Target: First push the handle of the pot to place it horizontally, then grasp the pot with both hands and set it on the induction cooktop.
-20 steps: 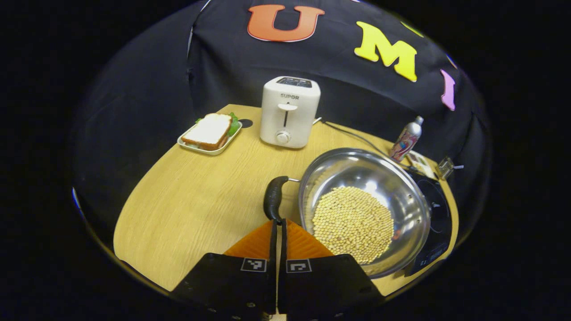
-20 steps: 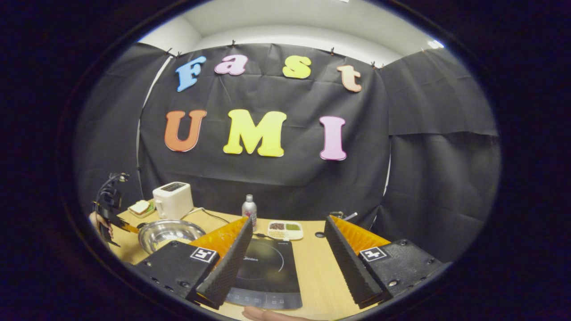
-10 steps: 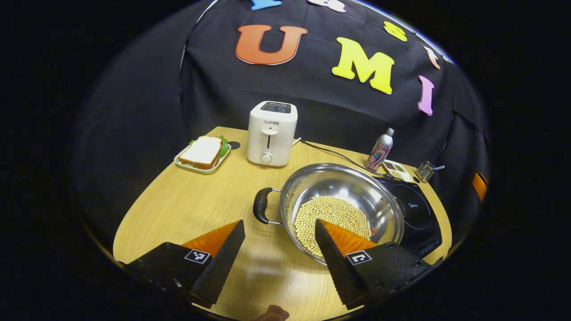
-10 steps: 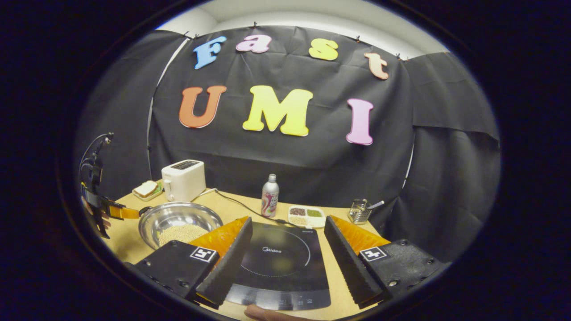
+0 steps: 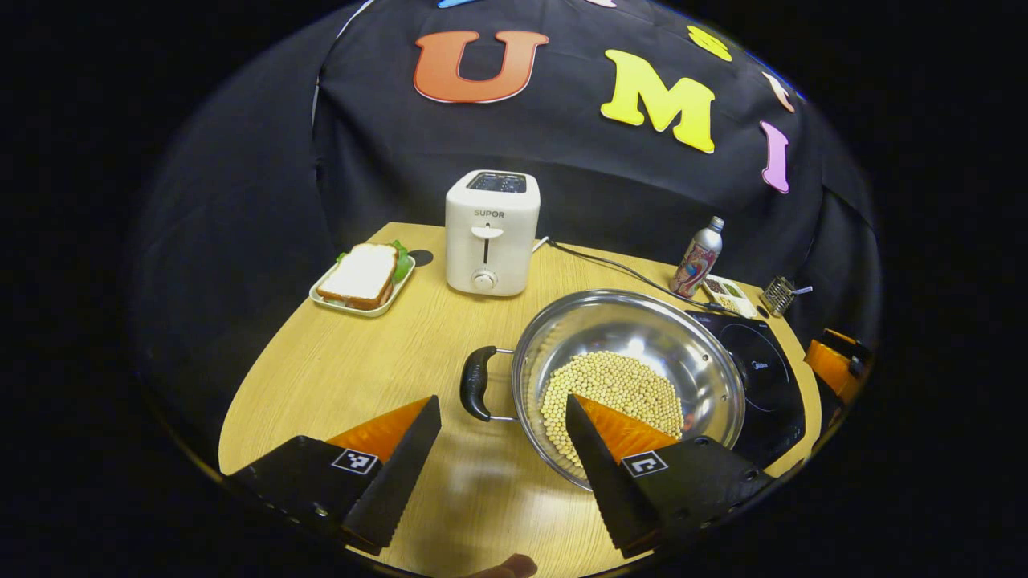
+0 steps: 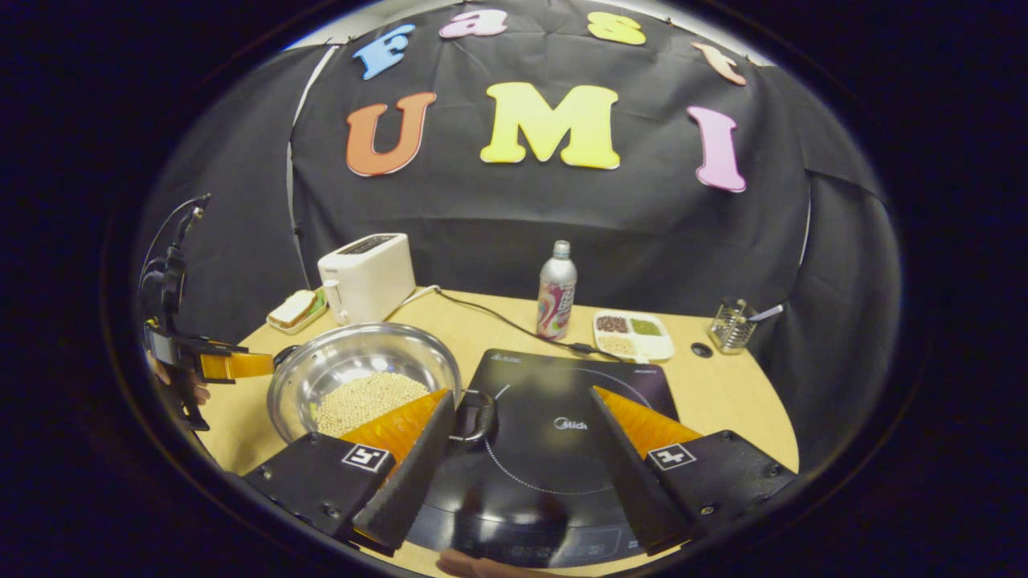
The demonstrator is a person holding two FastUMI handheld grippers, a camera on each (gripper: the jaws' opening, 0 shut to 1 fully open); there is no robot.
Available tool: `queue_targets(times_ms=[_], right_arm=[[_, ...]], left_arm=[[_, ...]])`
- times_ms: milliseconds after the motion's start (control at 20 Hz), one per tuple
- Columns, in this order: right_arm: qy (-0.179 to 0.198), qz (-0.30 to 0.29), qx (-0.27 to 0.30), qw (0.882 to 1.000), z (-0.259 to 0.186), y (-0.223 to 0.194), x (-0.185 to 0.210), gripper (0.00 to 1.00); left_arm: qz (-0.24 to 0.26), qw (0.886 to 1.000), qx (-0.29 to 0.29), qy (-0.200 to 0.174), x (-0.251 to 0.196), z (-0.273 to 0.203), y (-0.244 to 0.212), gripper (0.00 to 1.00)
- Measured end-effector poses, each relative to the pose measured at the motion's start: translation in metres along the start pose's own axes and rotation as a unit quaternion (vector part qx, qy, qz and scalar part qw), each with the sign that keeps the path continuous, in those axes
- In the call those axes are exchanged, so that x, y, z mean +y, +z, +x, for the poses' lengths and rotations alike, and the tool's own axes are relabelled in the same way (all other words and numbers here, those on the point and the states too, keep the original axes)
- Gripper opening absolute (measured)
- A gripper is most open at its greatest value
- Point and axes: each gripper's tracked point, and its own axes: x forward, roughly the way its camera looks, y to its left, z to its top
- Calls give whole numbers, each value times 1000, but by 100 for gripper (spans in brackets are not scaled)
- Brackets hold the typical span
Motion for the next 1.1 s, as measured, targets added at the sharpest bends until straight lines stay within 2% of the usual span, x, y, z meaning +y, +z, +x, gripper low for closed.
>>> queue_targets(times_ms=[200, 450, 550, 600, 700, 800, 850, 900, 950, 1000, 1050, 1100], right_arm=[[7, 5, 44, 999, 41, -12, 15, 99], [-3, 31, 83, 996, 87, -34, 25, 100], [-5, 36, 89, 995, 95, -38, 29, 100], [-7, 38, 90, 995, 98, -41, 31, 98], [-5, 55, 107, 993, 106, -54, 37, 97], [6, 58, 106, 993, 111, -53, 43, 82], [6, 50, 95, 994, 112, -51, 42, 86], [9, 40, 100, 994, 113, -57, 40, 76], [12, 37, 87, 995, 113, -51, 40, 72], [16, 36, 89, 995, 114, -54, 39, 68], [19, 33, 92, 995, 114, -53, 39, 65], [20, 27, 91, 995, 114, -53, 39, 65]], left_arm=[[0, 999, 33, 0, 1, 21, -5, 93], [34, 998, 44, 33, 16, 52, -2, 93], [37, 996, 66, 39, 20, 62, -11, 87], [34, 996, 69, 37, 20, 68, -12, 76], [30, 997, 72, 30, 18, 71, -14, 76], [37, 996, 74, 24, 16, 76, -15, 72], [43, 996, 79, 25, 17, 76, -15, 78], [50, 996, 75, 25, 17, 78, -14, 69], [48, 995, 78, 24, 17, 78, -15, 69], [46, 996, 79, 22, 17, 76, -14, 56], [46, 996, 80, 21, 17, 77, -14, 66], [47, 996, 79, 21, 17, 76, -14, 63]])
